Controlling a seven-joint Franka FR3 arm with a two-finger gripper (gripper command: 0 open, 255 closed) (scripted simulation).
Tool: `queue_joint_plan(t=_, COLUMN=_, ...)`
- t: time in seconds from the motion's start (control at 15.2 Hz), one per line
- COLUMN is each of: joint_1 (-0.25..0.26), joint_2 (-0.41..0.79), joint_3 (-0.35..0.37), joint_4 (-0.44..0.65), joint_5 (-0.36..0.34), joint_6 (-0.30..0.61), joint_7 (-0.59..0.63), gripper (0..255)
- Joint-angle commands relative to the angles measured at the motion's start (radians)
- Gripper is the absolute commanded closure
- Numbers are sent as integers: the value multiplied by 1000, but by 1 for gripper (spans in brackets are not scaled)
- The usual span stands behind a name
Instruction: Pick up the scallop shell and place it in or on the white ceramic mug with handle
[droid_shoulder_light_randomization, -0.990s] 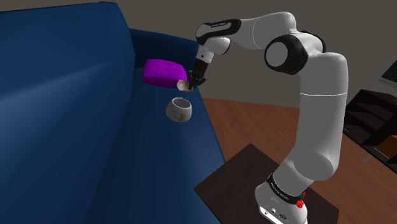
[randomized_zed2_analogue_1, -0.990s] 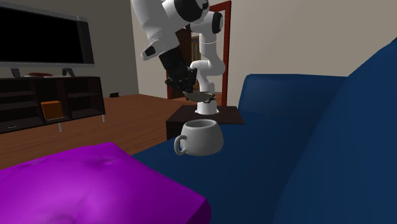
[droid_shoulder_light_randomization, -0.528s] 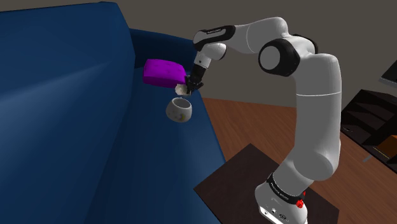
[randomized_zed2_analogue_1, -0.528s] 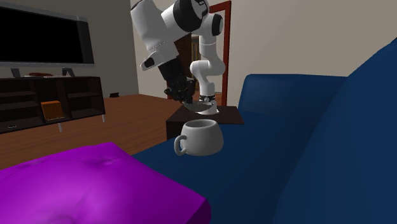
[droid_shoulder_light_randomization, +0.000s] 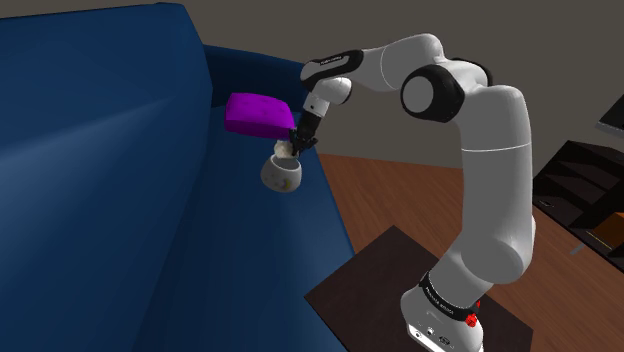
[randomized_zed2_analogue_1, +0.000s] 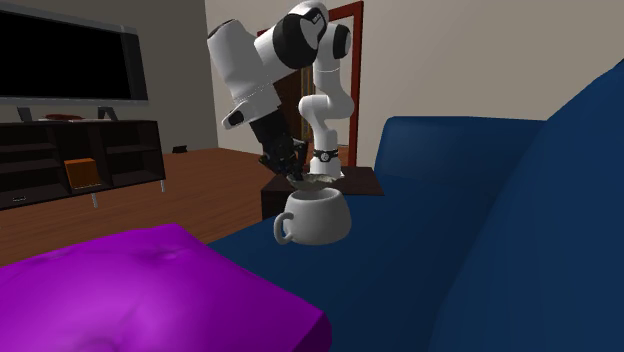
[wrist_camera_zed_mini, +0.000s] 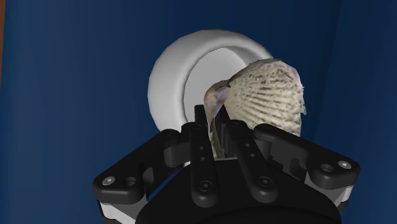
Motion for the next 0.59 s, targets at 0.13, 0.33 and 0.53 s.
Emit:
queue_joint_plan(t=0.13, joint_1=-1, joint_2=2, joint_3=0, joint_4=-2, joint_5=1, joint_6=4, joint_7=-3, gripper=255)
queue_joint_plan(t=0.33, joint_1=-1, joint_2=2, joint_3=0, joint_4=-2, joint_5=1, joint_6=4, joint_7=-3, gripper=255)
queue_joint_plan(t=0.53, joint_1=-1, joint_2=2, joint_3=0, joint_4=-2, joint_5=1, joint_6=4, joint_7=-3, gripper=0)
